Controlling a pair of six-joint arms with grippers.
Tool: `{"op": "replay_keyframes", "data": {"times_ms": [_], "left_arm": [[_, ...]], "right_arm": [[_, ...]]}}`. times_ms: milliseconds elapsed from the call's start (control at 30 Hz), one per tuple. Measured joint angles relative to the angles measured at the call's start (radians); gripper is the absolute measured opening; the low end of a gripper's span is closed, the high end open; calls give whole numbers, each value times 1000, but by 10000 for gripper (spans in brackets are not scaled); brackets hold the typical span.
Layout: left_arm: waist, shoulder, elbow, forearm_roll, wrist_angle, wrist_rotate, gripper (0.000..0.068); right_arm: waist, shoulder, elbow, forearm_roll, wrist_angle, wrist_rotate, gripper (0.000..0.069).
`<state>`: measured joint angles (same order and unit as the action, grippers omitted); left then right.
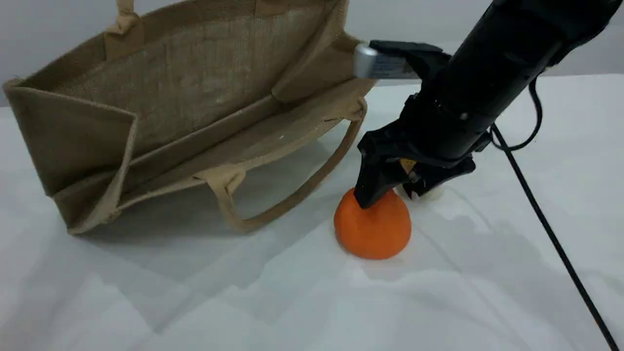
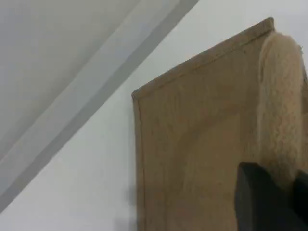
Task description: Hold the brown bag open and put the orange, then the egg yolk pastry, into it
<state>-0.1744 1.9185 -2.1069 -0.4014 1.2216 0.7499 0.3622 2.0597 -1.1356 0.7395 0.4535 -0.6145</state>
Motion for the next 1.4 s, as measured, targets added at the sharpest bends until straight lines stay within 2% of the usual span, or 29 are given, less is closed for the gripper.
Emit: {"op": "replay_keyframes", "data": {"times_ms": [400, 500, 633, 800, 867, 1033, 1267, 1400], "left_arm": [[0, 0, 0, 0, 0, 0, 86], [0, 0, 0, 0, -1, 0, 86], [0, 0, 0, 0, -1, 0, 86], [0, 0, 0, 0, -1, 0, 86], [0, 0, 0, 0, -1, 0, 86], [0, 0, 0, 4, -1, 0, 86], [0, 0, 0, 6, -1, 1, 86], [0, 0, 0, 6, -1, 1, 86]], "right_arm": [[18, 79, -9, 45, -48, -1, 531], [18, 86, -9, 46, -45, -1, 501], [18, 86, -9, 44, -28, -1, 377], [17, 79, -9, 16, 7, -19, 125], [17, 67, -9, -12, 21, -27, 58], [17, 2, -9, -111, 70, 33, 41], [17, -165, -8, -289, 156, 208, 39], [18, -287, 3, -364, 152, 307, 39]]}}
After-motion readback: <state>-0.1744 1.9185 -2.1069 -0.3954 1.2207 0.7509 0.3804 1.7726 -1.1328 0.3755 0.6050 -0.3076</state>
